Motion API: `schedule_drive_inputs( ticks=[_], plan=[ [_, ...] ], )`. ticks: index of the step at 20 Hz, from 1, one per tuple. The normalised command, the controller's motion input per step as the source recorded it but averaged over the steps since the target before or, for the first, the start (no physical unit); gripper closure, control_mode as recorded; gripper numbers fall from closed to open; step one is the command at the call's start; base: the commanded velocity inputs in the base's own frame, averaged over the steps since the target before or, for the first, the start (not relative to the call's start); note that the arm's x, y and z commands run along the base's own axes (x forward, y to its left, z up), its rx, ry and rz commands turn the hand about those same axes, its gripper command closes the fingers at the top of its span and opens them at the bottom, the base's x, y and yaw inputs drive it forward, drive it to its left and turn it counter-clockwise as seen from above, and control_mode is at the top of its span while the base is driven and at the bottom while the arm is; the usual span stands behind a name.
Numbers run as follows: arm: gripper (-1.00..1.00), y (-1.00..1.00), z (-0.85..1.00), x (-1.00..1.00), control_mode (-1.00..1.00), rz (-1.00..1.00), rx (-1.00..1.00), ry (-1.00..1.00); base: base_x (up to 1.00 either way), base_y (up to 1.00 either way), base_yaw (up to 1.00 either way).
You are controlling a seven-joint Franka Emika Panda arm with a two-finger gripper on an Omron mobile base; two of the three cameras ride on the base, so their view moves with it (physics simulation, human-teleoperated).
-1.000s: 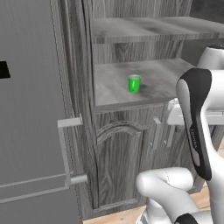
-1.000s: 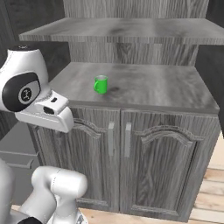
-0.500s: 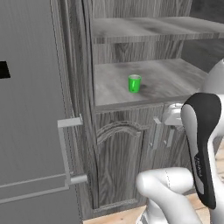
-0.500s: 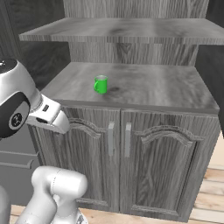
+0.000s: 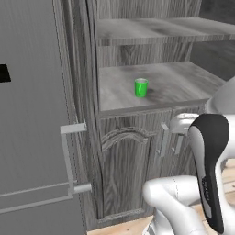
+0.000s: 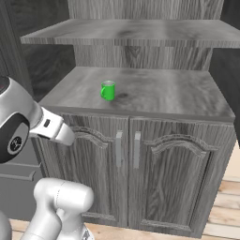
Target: There is a tray on the dining counter. Grab the cup, mug, and pitcher and place them on the tray. The pitcher may be placed next to the tray if it cannot fit the tray.
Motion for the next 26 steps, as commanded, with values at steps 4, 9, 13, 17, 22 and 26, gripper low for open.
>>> schedule_drive_inputs(
  ticks=[4, 9, 13, 17, 22, 26],
  plan=[
    [-1.0, 0.0, 0.02, 0.0, -1.0, -0.08, -0.02, 0.0, 0.0, 0.0, 0.0],
    [-1.0, 0.0, 0.01, 0.03, -1.0, -0.01, -0.02, -0.02, 0.0, 0.0, 0.0],
    [-1.0, 0.06, 0.0, 0.02, -1.0, 0.06, -0.03, -0.07, 0.0, 0.0, 0.0],
    [-1.0, 0.0, 0.03, 0.0, -1.0, 0.03, -0.02, -0.03, 0.0, 0.0, 0.0],
    [-1.0, 0.0, 0.16, 0.0, -1.0, 0.0, -0.01, 0.0, 0.0, 0.0, 0.0],
    [-1.0, 0.0, 0.21, 0.0, -1.0, 0.0, -0.06, -0.1, 0.0, 0.0, 0.0]
  ],
)
